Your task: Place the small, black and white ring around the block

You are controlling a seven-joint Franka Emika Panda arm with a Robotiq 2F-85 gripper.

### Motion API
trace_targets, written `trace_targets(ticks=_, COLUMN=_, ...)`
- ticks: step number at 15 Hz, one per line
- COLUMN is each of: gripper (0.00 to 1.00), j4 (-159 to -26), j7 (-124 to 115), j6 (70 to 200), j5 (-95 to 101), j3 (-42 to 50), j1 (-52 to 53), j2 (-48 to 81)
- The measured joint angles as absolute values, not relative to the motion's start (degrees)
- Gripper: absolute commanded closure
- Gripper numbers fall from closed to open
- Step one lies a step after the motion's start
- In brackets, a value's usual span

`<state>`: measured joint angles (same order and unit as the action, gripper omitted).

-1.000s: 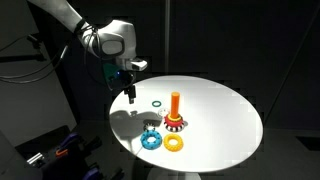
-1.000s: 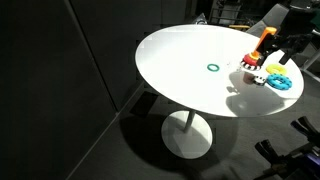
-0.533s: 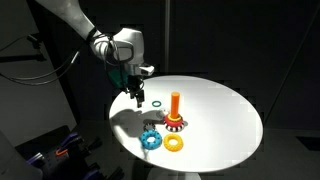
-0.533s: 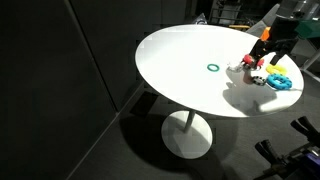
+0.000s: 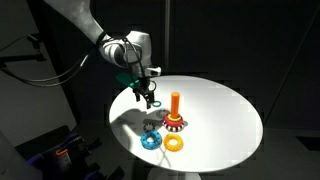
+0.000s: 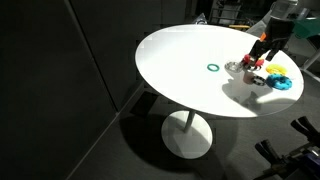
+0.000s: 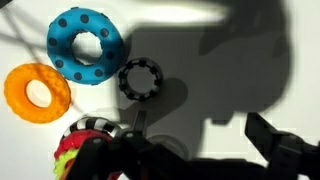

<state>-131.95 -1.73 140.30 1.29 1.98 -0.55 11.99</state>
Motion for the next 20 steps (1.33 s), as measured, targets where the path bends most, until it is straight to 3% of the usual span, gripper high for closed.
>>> trace_targets(ticks=20, gripper=0.00, j4=-130.0, j7=4.3, j6=142.5, j5=1.7, j3=2.6, j1=-2.3, j2=16.9)
